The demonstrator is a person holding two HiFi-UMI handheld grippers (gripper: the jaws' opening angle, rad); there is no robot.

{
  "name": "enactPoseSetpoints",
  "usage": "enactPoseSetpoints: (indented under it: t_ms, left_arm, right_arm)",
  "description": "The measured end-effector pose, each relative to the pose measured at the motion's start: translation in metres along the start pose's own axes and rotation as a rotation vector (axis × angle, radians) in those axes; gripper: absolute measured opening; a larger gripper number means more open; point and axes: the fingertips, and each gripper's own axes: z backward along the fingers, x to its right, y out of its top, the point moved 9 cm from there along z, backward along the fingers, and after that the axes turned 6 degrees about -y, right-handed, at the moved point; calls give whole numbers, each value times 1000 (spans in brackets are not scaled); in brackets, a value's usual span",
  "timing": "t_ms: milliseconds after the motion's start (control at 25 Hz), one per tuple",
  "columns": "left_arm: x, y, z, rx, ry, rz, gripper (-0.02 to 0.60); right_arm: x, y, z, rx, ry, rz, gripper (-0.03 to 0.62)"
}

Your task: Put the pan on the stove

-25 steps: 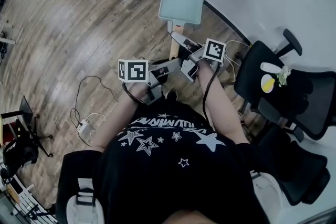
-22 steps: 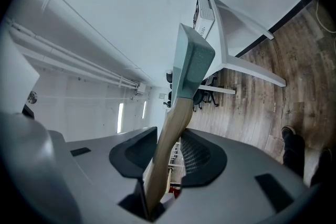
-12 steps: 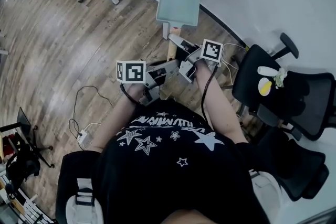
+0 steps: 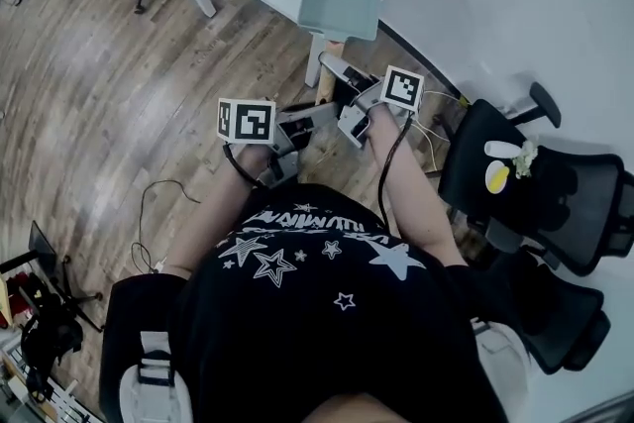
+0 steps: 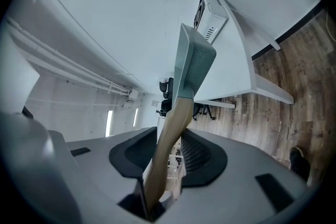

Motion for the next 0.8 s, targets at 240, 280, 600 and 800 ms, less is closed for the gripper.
enactPoseSetpoints:
  t_ms: [240, 280, 600, 800]
  left_arm:
    - [-14, 45, 10, -16, -27, -7, 104]
    - [-17, 52, 11, -19, -31, -7, 104]
    - [-33, 100, 26, -83, -64, -11, 105]
    - [-40, 124, 24, -126, -101, 5, 106]
  right_arm:
    - [-8, 24, -37, 20, -8, 11, 143]
    - [-9, 28, -43, 25, -10, 12, 143]
    - [-15, 45, -81, 90, -19, 5, 143]
    - [-18, 61, -89, 130, -59, 12, 143]
